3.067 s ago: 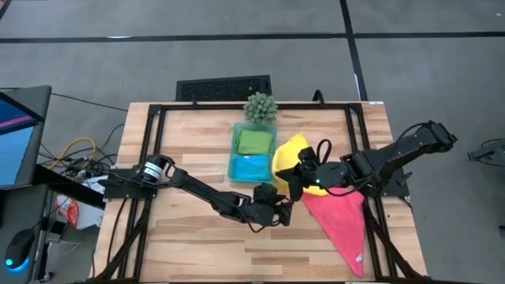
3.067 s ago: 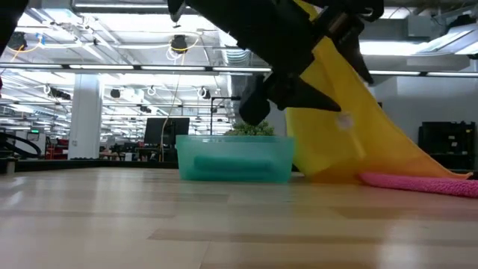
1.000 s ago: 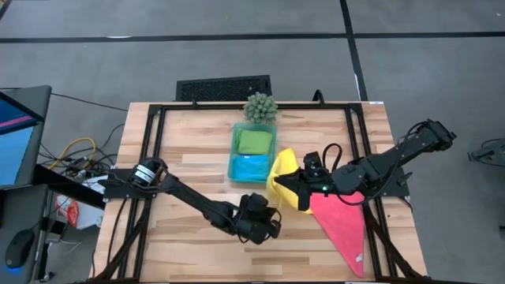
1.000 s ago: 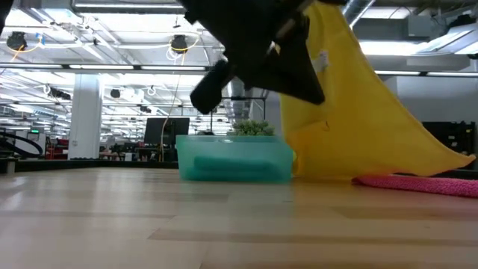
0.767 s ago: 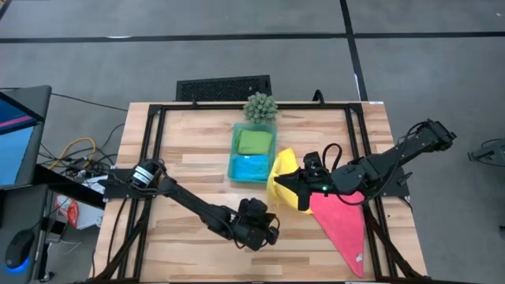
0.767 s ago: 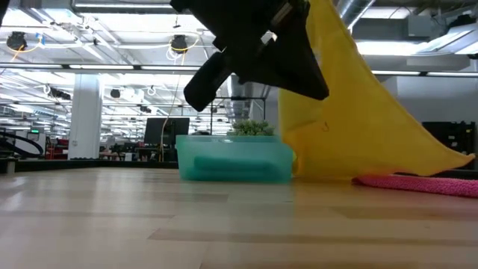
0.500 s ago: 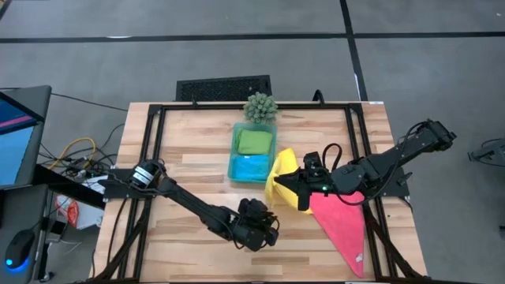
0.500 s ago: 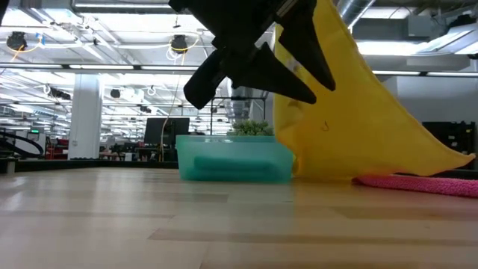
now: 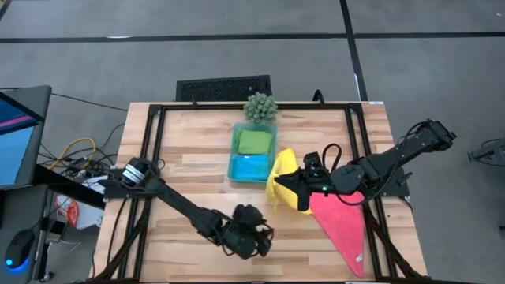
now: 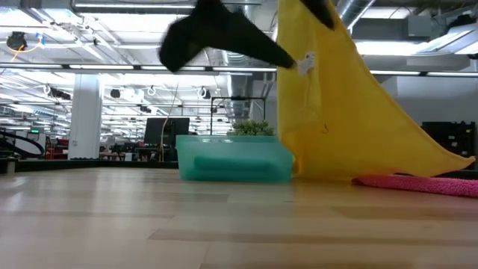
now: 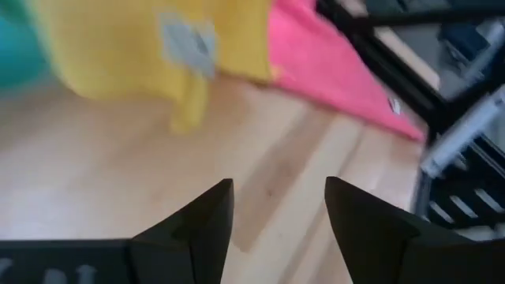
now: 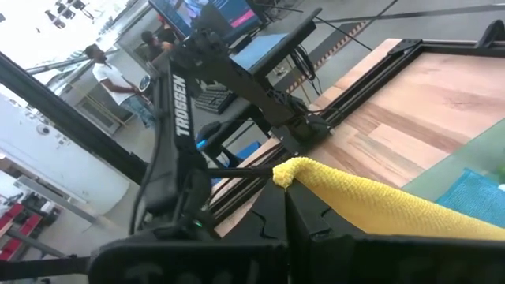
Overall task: Fold microfiber towels
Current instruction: Fold the yellow micro fiber cloth
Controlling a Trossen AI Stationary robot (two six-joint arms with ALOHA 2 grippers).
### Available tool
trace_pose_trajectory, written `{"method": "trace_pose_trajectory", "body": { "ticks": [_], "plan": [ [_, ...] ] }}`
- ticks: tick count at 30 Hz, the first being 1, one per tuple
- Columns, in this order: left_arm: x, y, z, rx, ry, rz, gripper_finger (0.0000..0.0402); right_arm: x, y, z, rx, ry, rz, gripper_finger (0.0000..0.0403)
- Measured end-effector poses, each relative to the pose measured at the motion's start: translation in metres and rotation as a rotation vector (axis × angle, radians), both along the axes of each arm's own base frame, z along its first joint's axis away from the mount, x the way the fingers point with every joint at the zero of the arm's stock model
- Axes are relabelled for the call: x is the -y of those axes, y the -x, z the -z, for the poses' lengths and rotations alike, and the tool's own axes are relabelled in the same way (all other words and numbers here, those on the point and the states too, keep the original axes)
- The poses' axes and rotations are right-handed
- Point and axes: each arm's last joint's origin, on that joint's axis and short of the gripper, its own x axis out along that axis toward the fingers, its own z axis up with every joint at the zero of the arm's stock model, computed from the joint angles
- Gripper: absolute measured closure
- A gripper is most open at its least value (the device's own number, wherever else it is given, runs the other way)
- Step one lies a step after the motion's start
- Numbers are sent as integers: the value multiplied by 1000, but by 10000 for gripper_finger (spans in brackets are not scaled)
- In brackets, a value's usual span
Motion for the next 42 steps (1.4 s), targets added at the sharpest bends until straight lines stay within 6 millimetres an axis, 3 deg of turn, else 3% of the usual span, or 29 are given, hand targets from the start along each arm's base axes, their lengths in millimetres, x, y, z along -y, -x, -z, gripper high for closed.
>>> {"method": "trace_pose_trajectory", "body": {
  "ticks": [4,18,39,42],
  "plan": [
    [-5,8,0,-20,-125,-96,207,0,0,0,0,1,0,398],
    [-35,-8,-2,-54,-227,-107,207,1,0,0,1,1,4,395],
    [-34,-12,-6,-9,-258,-97,207,2,-1,0,-1,16,10,395],
    [-32,-17,9,-21,-240,-83,207,2,-1,0,1,16,10,395]
  ]
}}
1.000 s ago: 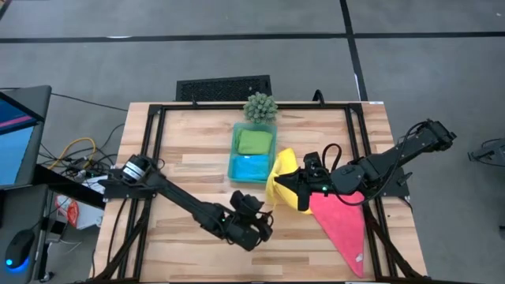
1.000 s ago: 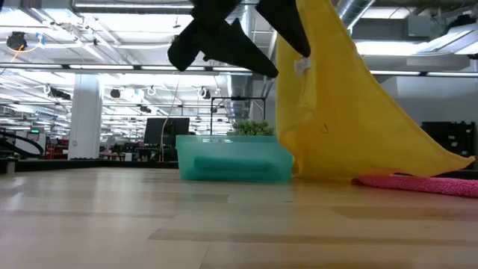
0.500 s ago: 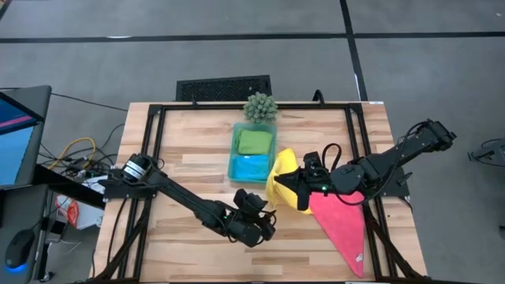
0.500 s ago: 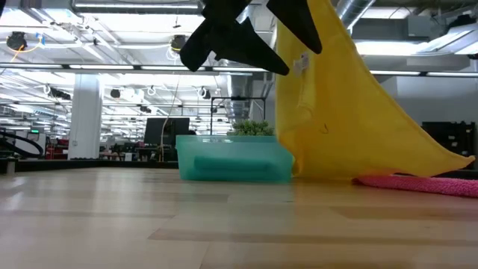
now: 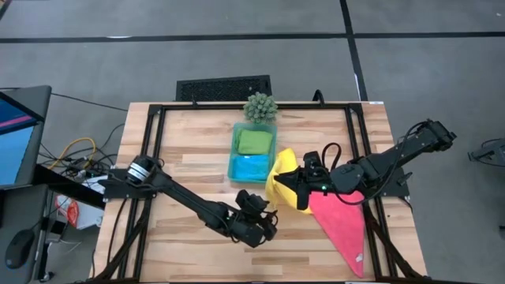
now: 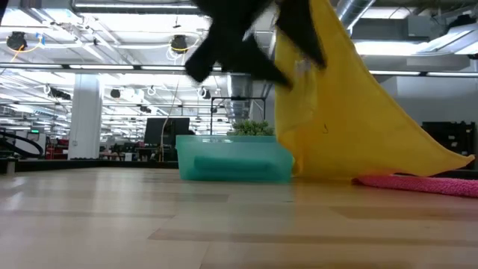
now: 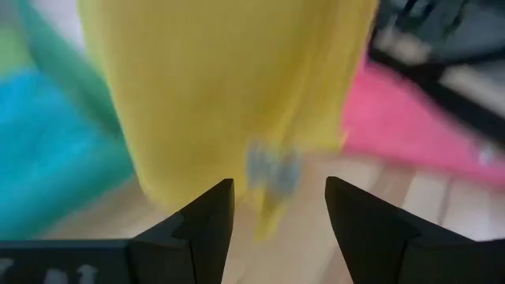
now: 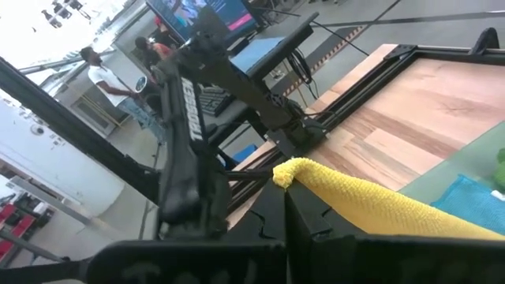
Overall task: Fold microfiber towels
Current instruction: Fold the yellow micro fiber cloth
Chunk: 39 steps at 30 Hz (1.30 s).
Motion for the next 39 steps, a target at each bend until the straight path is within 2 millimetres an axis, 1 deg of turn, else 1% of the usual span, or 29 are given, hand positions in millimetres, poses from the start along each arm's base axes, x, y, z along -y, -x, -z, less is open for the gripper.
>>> {"method": "trace_pose_trajectory", "body": {
  "ticks": [2,4,16,19,21,23,26,29,30,33,36,39],
  "plan": [
    [2,-3,13,-29,18,20,207,0,0,0,2,-1,0,395],
    [3,-4,16,-42,27,31,207,0,0,0,-2,2,-1,395],
    [-10,-9,17,-46,9,-23,207,0,0,0,1,0,-2,394],
    [-17,-13,18,-46,60,-19,212,0,0,0,2,-1,-2,394],
    [-22,-14,19,-57,80,-25,229,0,0,0,2,-1,-3,394],
    [-27,-15,20,-70,80,-35,257,0,0,0,2,-2,-3,394],
    [-33,-17,21,-89,119,-15,318,0,0,0,2,-2,-4,394],
    [-33,-18,22,-120,179,39,382,-1,0,0,0,-3,-13,394],
    [-32,-18,23,-127,197,51,391,-1,0,0,-2,-3,-19,394],
    [-24,-11,20,-156,253,82,395,-2,0,2,-21,-3,-54,394],
    [-13,1,3,-167,315,120,399,-3,2,7,-79,10,-105,394],
    [-2,20,-19,-195,360,157,400,-7,5,12,-137,26,-150,394]
  ]
}}
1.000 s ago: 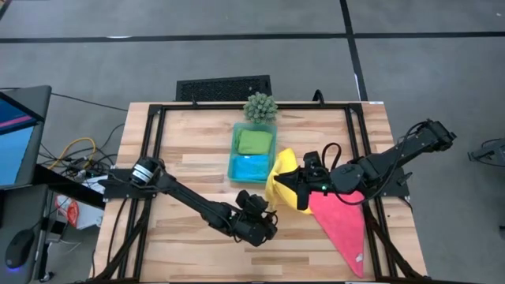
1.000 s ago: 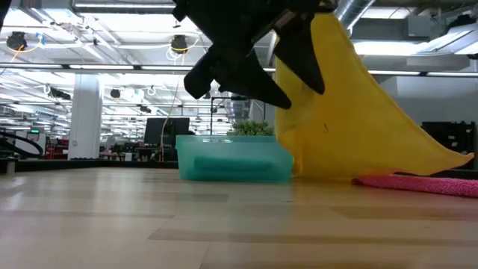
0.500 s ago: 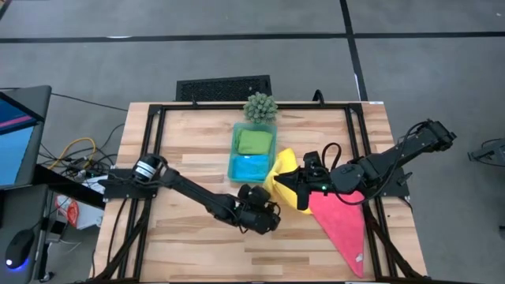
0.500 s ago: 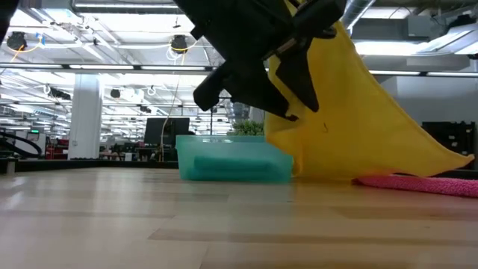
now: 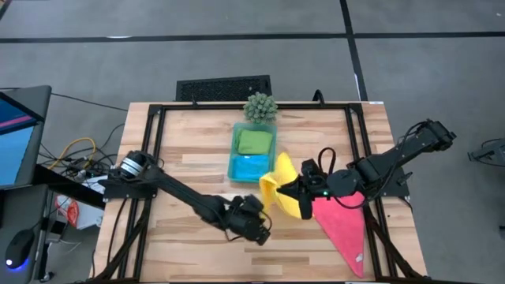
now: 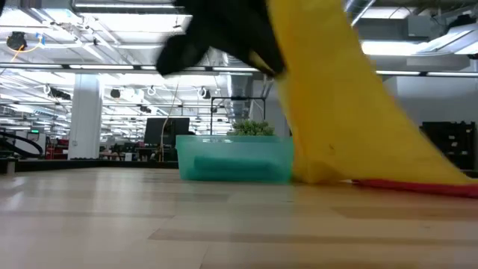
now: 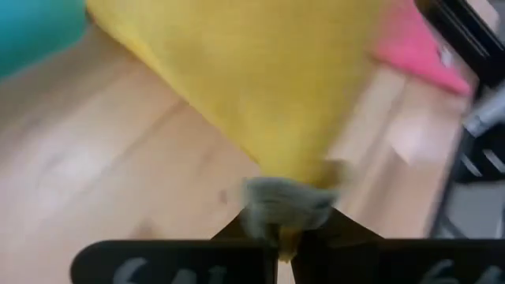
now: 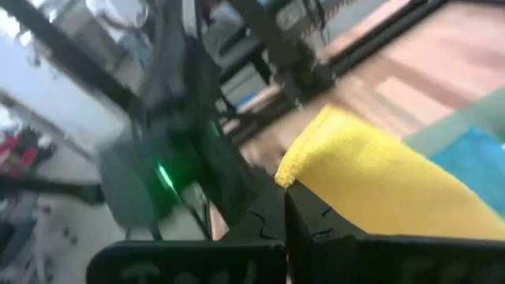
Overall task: Fold microfiber towels
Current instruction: Fold the yellow micro fiber cloth
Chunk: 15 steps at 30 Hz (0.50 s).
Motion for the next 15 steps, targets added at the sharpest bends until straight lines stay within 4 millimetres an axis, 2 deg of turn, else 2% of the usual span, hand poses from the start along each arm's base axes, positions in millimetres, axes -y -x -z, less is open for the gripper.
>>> {"method": "trace_pose_trajectory", "body": {
  "ticks": [7,15],
  "plan": [
    [18,60,-57,-37,49,23,401,-5,5,0,-49,-12,-109,394],
    [17,118,-122,55,215,37,401,-17,11,-43,9,87,-261,399]
  ]
}}
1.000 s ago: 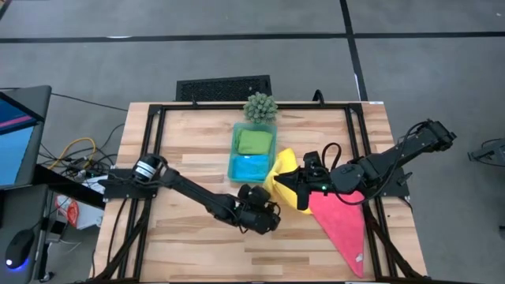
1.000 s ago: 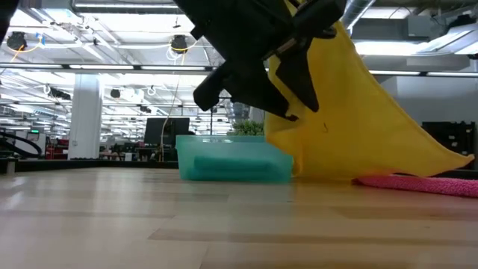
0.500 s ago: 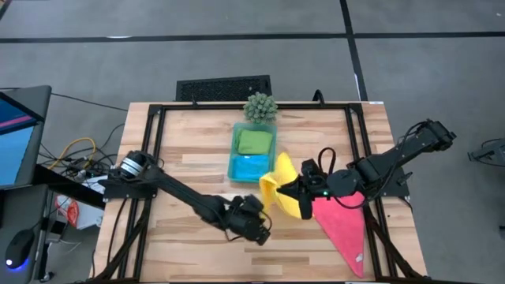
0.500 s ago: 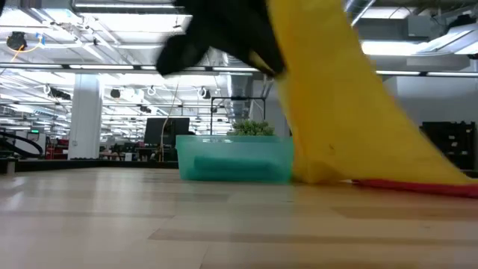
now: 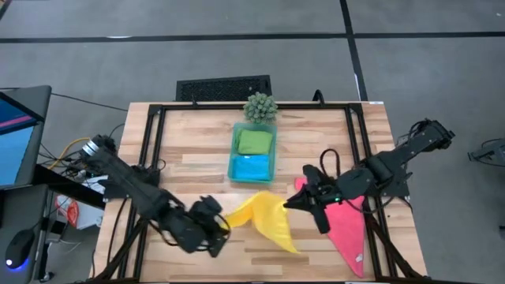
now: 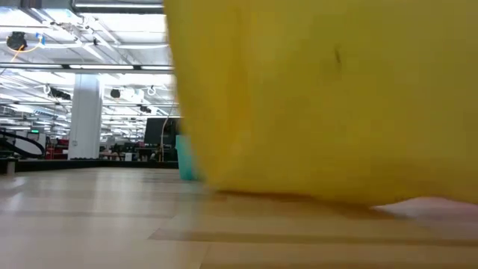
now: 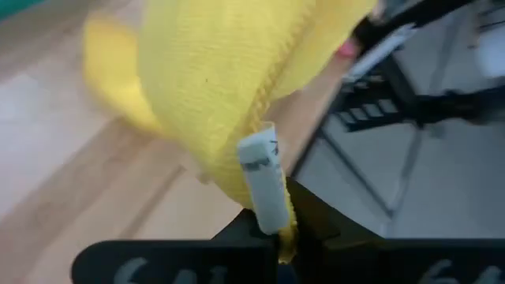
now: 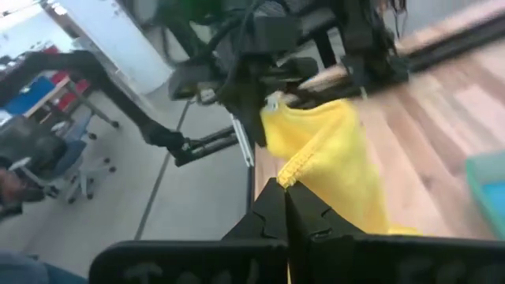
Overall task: Fold microfiber towels
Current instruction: Fold the yellow micro fiber cloth
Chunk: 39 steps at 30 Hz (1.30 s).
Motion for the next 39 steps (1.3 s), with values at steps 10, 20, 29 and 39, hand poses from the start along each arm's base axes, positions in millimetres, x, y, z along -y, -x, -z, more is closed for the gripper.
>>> {"method": "trace_pose_trajectory", "body": {
  "ticks": [10,20,29,39],
  "plan": [
    [-35,61,-59,125,66,16,401,13,22,-45,-72,156,30,399],
    [-86,95,-70,41,-59,-28,401,44,13,-38,-153,322,205,399],
    [-119,100,-75,16,-135,-10,401,63,7,-38,-162,389,295,399],
    [-133,110,-81,15,-147,39,401,59,8,-41,-119,461,363,399]
  ]
}}
